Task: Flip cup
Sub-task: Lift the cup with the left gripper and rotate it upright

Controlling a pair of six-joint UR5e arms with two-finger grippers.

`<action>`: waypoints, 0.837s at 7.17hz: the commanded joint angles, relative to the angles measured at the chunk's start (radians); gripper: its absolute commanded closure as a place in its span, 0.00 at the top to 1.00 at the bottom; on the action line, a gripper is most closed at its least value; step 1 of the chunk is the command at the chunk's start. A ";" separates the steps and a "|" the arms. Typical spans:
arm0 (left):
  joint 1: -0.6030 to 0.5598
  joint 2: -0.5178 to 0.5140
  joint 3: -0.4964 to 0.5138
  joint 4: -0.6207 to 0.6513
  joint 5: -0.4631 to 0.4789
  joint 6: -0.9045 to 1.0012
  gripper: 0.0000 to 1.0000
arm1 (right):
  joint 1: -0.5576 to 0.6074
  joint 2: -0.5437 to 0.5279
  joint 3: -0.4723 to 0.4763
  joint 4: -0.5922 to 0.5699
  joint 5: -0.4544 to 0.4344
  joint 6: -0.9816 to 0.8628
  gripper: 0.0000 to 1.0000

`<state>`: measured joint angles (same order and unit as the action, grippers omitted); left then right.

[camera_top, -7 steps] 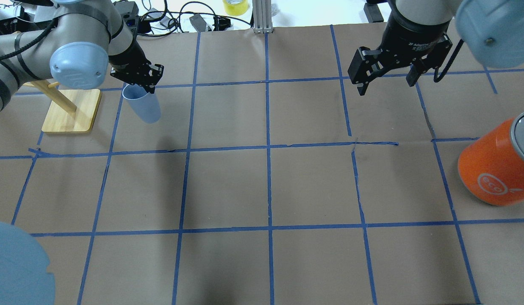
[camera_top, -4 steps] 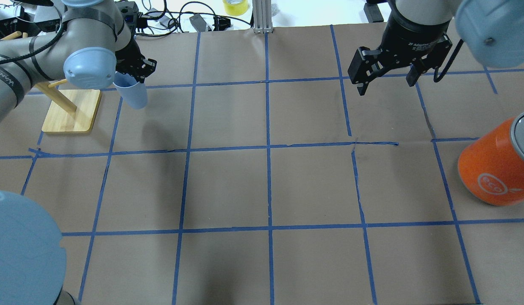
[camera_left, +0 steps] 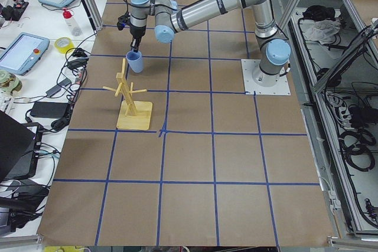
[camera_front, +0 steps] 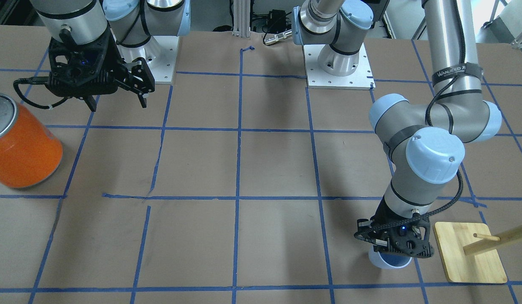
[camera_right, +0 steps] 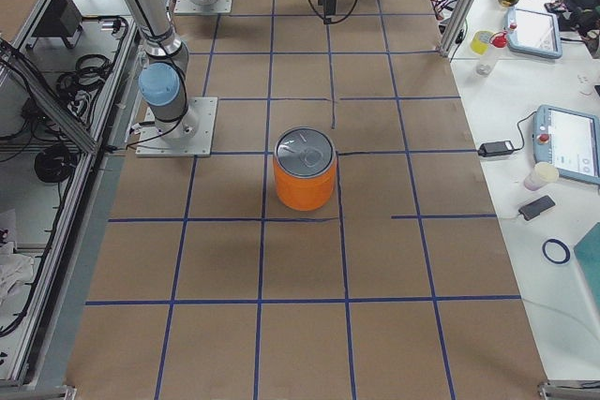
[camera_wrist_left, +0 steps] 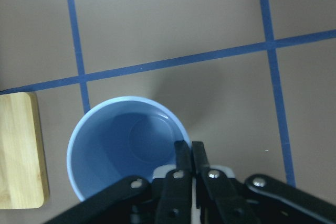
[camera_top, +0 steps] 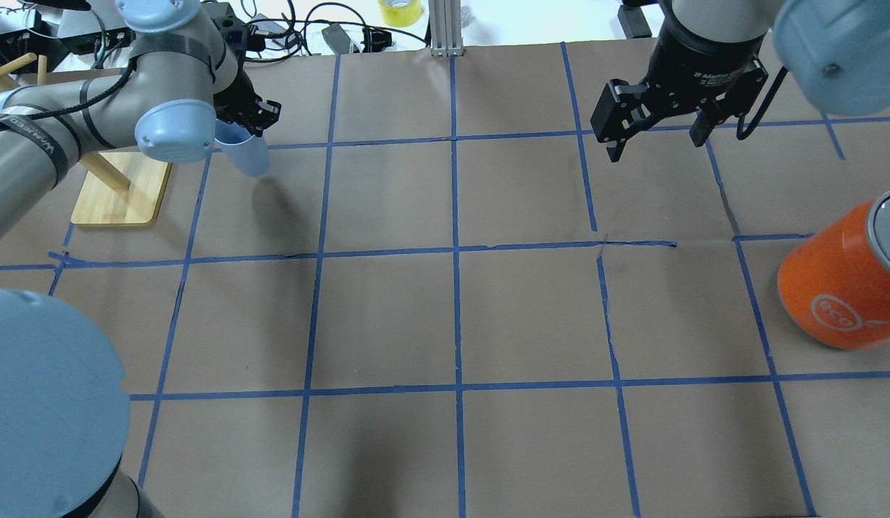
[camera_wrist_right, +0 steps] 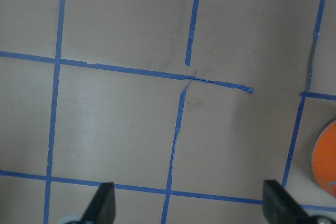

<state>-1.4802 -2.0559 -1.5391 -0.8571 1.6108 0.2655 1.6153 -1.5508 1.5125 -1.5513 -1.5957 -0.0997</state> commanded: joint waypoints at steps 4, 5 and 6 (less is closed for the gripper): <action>0.001 -0.012 -0.024 0.026 0.004 -0.009 0.56 | 0.000 0.000 0.000 0.000 0.000 0.000 1.00; 0.000 0.003 -0.024 0.018 0.008 -0.012 0.81 | 0.000 0.000 0.000 0.000 0.000 0.000 1.00; -0.005 0.028 -0.022 -0.015 0.009 -0.022 0.89 | 0.000 0.000 0.000 0.000 0.000 0.000 1.00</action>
<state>-1.4808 -2.0524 -1.5623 -0.8443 1.6165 0.2517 1.6153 -1.5509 1.5125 -1.5509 -1.5955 -0.0997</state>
